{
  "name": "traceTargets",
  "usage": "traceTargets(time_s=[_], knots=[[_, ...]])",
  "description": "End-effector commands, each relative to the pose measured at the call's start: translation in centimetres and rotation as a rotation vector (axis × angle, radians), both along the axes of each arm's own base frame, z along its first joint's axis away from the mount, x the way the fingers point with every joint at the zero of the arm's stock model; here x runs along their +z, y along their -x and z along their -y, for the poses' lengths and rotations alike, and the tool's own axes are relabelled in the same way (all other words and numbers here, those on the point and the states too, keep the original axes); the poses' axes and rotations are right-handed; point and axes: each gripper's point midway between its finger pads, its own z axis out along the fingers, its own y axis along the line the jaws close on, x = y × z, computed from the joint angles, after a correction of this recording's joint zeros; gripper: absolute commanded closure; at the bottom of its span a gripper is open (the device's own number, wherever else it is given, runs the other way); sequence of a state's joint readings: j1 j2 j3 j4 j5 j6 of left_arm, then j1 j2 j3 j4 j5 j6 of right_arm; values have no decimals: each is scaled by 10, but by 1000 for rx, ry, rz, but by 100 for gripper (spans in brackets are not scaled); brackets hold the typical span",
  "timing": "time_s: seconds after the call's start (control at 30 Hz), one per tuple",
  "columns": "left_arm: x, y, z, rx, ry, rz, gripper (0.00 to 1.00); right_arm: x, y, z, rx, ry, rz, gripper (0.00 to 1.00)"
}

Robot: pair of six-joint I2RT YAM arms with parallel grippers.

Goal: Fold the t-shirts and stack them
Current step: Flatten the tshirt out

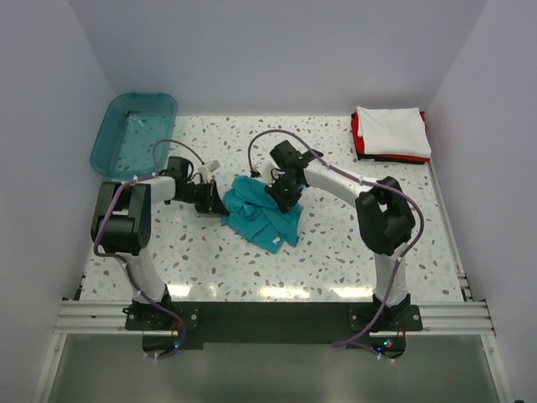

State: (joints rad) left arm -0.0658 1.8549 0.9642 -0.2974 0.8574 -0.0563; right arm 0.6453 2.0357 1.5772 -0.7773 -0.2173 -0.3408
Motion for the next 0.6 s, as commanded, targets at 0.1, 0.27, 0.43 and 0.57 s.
traceTargets(time_s=[0.1, 0.27, 0.43, 0.57], knots=[[46, -21, -28, -72, -81, 174, 100, 92, -22, 89, -156, -24, 152, 100], [55, -23, -47, -154, -212, 221, 100, 86, 13, 159, -179, 69, 82, 100], [50, -32, -62, -177, -314, 222, 100, 51, 55, 216, -192, 184, 28, 100], [45, -38, -68, -168, -353, 238, 88, 39, 59, 234, -202, 237, 7, 100]])
